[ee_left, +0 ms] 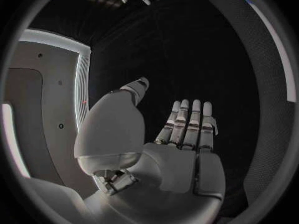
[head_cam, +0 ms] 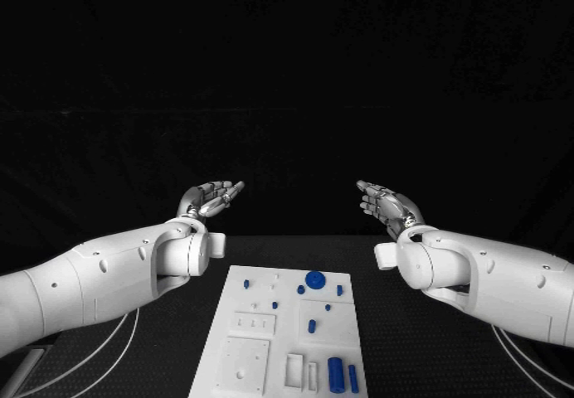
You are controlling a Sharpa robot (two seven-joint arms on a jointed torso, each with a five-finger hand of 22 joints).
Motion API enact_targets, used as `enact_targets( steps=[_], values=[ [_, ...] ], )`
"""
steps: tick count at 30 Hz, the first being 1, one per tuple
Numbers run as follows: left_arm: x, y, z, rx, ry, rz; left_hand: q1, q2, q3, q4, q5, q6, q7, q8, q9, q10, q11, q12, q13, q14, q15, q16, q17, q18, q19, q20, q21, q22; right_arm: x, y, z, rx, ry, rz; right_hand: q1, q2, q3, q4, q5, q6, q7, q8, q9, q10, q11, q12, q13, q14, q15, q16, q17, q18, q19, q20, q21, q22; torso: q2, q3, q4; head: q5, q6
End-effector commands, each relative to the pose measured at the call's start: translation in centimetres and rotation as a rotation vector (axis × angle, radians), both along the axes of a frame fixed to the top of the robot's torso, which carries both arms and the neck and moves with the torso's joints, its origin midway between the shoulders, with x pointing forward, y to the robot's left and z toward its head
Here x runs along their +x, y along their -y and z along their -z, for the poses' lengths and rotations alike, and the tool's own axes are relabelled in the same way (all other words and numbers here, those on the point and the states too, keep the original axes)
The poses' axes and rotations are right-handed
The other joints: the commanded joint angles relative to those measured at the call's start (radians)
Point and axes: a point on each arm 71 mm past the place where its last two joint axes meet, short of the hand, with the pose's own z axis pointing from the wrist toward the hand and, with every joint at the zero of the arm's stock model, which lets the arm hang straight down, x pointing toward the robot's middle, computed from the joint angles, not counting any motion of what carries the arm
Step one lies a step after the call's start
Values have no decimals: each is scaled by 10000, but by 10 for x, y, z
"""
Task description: Assemble the parts on the task board
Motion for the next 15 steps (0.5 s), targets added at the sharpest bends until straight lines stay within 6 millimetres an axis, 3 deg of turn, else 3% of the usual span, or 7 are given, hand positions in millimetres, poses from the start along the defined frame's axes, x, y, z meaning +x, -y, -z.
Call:
enact_targets(
  steps=[1,8,10,12,13,14,15],
  values=[
    [11,-1,-2,-331,-961,706,533,-123,201,103,80,263,55,152,206,336,35,52,38,265,52,157,222,-156,228,18,143,553,9,-4,-1,-137,-1232,-1961,196,14,130,-29,35,84,1505,90,75,121,47,37,19,128,44,79,73,-70,6,67,38,159,-1,-2,-1,1,-3],
    [23,-9,-11,-170,-1078,663,530,-113,213,110,81,292,77,181,227,391,61,73,48,315,55,203,248,-156,277,8,190,549,24,8,-12,-671,-1862,-2673,438,5,25,-381,273,519,1532,490,446,936,75,183,121,771,93,509,499,-37,150,37,219,885,-1,-2,-1,1,-3],
    [23,-9,-11,-170,-1078,663,541,-96,244,110,84,332,124,220,254,492,113,102,62,468,48,309,300,-156,420,-36,281,540,26,9,-14,-756,-1955,-2769,428,191,-568,-850,1300,951,1525,883,822,1640,74,308,201,1314,106,893,872,16,319,9,370,1565,-1,-2,-1,1,-3],
    [23,-9,-11,-170,-1078,663,579,-52,278,98,93,433,197,285,289,661,189,163,88,615,53,404,342,-156,596,-72,369,530,28,10,-14,-801,-2003,-2819,859,343,-888,-1617,1565,1761,1455,1520,1398,2892,12,566,350,1749,73,1205,1097,131,634,-64,605,2650,-1,-2,-1,1,-3],
    [23,-9,-11,-170,-1078,663,627,-15,285,82,98,504,259,327,309,780,254,202,103,708,82,463,365,-154,737,-104,431,522,28,11,-15,-808,-2010,-2826,1204,254,-751,-1877,1574,2315,1257,1834,1531,3337,-102,755,426,2013,92,1365,1170,232,1010,-112,876,3921,-1,-2,-1,1,-3],
    [16,-14,-14,42,-625,1319,711,49,276,49,110,584,370,369,327,927,370,251,121,817,204,525,388,-156,859,-152,485,515,41,20,-19,-3576,-102,-2110,1460,189,-628,-2070,1631,2827,990,2088,1616,3749,-276,920,485,2289,77,1525,1242,335,1419,-133,1127,4970,93,-65,66,31,-67],
    [15,-14,-14,102,-585,1396,817,209,240,-16,112,848,645,501,379,1302,731,429,196,1021,366,637,429,-31,919,-150,514,516,41,21,-19,-3722,25,-2100,1684,105,-470,-2215,1579,3191,865,2246,1661,4177,-427,1102,555,2683,-49,1752,1343,475,1782,-180,1280,5157,111,-68,75,30,-63]
  ],
)
